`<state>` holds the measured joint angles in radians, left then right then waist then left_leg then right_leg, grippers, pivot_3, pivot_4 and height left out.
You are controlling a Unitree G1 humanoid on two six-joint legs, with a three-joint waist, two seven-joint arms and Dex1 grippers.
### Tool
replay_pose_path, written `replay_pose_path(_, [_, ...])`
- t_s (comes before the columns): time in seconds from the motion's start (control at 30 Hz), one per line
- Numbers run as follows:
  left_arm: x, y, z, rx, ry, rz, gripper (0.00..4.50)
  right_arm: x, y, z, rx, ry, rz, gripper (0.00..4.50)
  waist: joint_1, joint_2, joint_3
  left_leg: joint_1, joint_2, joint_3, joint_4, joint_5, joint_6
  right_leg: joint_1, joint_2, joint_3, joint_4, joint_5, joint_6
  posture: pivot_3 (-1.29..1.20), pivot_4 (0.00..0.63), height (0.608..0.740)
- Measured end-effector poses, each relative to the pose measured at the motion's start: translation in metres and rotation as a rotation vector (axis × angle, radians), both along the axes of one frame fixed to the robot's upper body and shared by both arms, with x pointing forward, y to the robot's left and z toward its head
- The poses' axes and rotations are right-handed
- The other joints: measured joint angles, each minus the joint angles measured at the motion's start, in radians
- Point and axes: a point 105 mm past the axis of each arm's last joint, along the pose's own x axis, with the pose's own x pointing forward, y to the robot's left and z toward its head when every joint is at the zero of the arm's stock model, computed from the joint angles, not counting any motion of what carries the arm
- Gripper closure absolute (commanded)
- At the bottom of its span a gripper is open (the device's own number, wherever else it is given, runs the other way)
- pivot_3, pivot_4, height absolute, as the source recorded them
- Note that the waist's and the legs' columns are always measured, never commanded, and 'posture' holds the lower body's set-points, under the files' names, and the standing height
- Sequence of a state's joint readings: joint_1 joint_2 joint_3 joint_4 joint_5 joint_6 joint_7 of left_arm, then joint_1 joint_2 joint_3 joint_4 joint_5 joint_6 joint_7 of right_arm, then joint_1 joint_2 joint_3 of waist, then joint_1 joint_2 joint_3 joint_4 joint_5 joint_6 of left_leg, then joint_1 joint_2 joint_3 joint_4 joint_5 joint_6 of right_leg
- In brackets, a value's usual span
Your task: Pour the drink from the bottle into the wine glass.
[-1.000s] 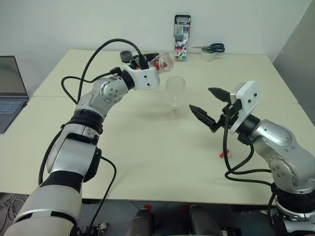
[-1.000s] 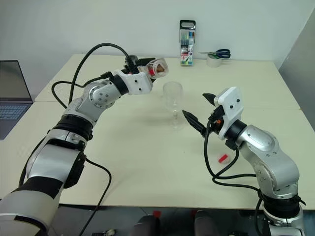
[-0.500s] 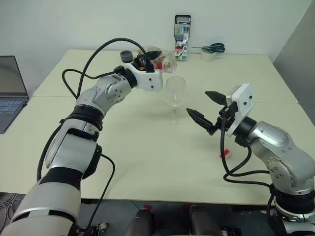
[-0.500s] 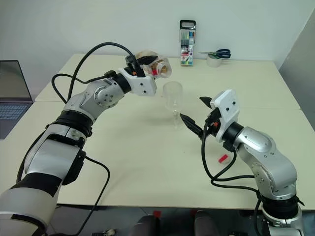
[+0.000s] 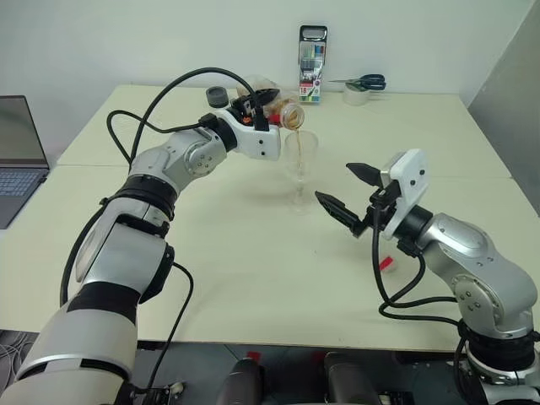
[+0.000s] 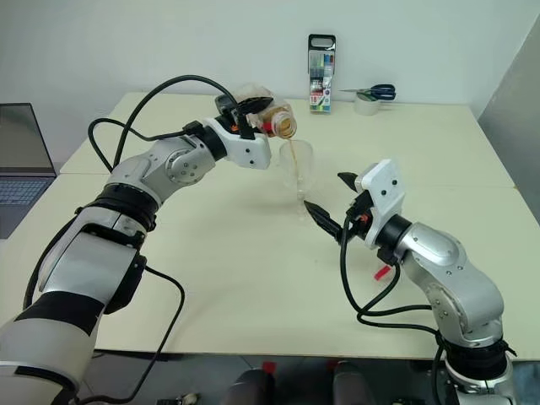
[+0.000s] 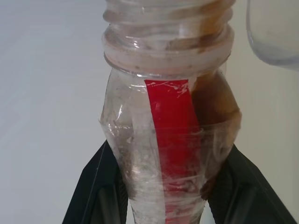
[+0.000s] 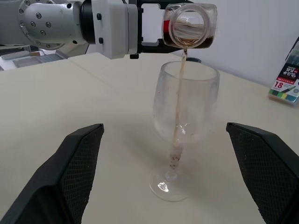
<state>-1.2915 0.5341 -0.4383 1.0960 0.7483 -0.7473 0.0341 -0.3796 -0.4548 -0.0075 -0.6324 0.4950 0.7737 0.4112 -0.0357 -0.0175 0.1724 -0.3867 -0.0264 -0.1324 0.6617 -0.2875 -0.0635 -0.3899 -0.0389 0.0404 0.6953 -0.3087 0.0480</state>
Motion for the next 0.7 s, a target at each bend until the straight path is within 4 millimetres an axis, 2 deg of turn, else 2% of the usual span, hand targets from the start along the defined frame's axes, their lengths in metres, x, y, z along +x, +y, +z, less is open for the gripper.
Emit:
replay_pose_path(0.13, [0.0006,-0.0010,0.0063,0.004,-0.028,0.004,2.74,-0.0004,0.0014,0.0000,0.005,0.000,0.003,0.00,0.000,0.000,0.000,0.000,0.000,0.000,0.000,0.000,0.000,0.000,0.000,0.000,0.000,0.000,0.000,0.00,0.150,0.740])
replay_pose_path(0.43, [0.0040,0.0022,-0.0007,0.033,-0.029,0.028,2.74,0.0002,0.0047,0.0003,0.033,0.002,-0.006,0.00,0.000,0.000,0.000,0.000,0.000,0.000,0.000,0.000,0.000,0.000,0.000,0.000,0.001,0.000,0.000,0.00,0.150,0.740])
replay_pose_path(0.7, [0.0039,0.0002,0.0059,0.038,-0.058,0.028,2.74,0.0019,0.0071,-0.0013,0.043,-0.006,-0.035,0.00,-0.001,0.000,0.000,0.000,0.000,0.000,0.000,0.000,0.000,0.000,0.000,0.000,0.001,0.000,0.000,0.00,0.150,0.740])
